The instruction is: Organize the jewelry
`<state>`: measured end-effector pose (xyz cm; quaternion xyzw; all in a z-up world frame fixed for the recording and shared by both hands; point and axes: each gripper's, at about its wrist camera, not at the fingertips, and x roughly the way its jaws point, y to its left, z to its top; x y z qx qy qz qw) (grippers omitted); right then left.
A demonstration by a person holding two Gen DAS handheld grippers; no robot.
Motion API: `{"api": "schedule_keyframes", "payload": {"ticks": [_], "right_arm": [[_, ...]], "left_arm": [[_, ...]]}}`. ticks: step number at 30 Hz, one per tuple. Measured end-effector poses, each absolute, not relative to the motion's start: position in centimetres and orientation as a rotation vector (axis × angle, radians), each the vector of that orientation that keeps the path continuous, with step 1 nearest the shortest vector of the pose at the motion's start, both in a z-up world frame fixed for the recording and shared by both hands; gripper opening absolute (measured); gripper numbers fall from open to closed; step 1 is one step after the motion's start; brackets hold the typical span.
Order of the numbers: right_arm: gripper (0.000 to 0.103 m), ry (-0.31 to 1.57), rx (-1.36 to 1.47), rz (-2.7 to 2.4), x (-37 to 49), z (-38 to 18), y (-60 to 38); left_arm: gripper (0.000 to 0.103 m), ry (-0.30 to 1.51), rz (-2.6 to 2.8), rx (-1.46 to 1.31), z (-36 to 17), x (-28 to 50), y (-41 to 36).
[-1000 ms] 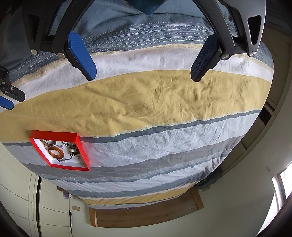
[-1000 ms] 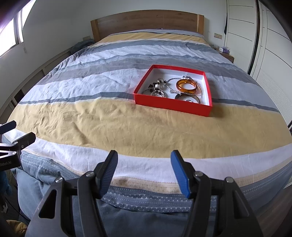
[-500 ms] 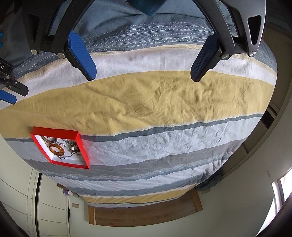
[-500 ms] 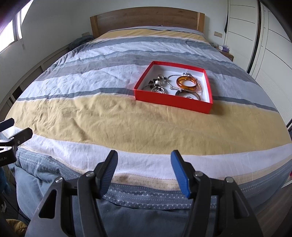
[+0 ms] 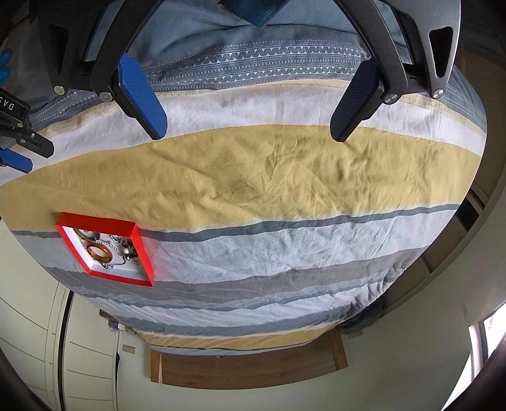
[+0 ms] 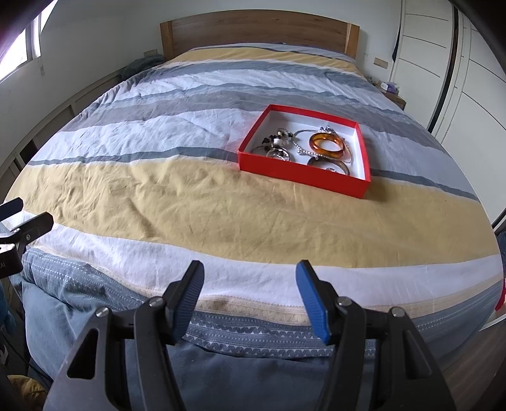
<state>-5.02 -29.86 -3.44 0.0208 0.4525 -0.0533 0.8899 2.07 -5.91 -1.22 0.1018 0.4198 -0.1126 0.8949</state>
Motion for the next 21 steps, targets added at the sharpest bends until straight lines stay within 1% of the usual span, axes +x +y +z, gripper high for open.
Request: {"api": "schedule_keyframes", "payload": {"ticks": [21], "right_arm": [[0.059,0.942,0.043,-0.111,-5.12,-3.49,-29.92]], "left_arm": [[0.101,0.880,-0.234,0.204,-1.45,1.95,-5.72]]}}
